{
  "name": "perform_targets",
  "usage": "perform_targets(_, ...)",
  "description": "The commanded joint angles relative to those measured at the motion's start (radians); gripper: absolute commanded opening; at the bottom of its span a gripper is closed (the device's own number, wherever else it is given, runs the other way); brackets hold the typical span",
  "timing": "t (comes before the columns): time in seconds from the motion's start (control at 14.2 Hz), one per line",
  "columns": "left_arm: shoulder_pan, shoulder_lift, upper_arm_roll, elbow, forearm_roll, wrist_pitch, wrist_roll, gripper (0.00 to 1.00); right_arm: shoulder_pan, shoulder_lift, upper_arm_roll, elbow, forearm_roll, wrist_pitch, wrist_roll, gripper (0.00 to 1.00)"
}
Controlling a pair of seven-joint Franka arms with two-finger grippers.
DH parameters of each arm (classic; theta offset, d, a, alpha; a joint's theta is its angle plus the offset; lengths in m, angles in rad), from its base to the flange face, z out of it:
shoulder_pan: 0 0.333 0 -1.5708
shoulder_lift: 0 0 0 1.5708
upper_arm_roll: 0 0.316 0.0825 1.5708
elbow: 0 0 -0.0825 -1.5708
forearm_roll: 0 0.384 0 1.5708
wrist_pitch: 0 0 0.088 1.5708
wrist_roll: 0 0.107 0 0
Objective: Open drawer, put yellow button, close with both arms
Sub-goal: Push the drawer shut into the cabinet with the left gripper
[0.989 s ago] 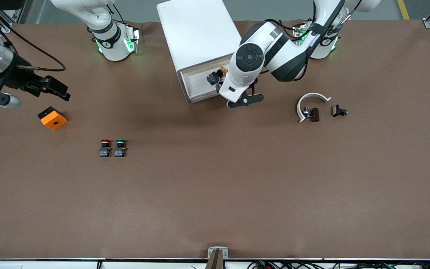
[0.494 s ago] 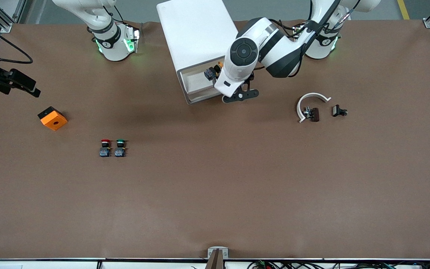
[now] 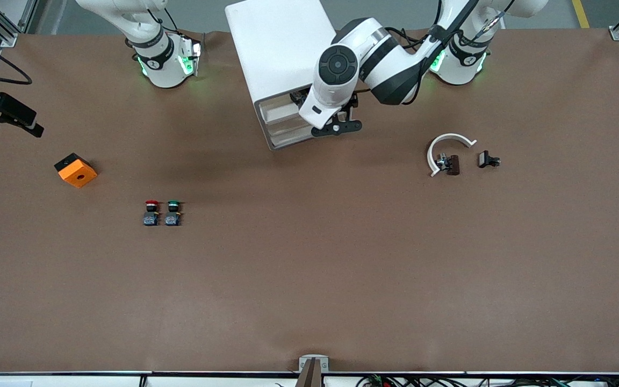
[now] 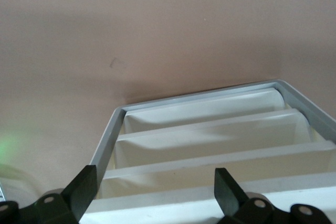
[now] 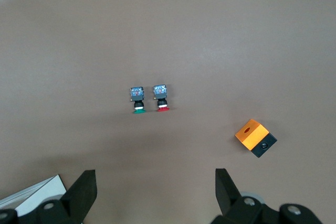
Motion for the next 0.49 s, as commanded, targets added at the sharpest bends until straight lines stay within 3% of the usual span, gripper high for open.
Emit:
perform_targets(0.0, -0.001, 0.003, -0.028, -0.008, -0.023, 0.027, -0.017, 1.00, -0.022, -0.007, 0.019, 0.007, -0.012, -0.004, -0.012, 1.00)
perform_targets(0.42, -0.047, 0.030, -0.028, -0.003, -0.049, 0.079, -0.043, 1.00, -0.023, 0.001, 0.021, 0.033, -0.021, -0.029, -0.014, 1.00)
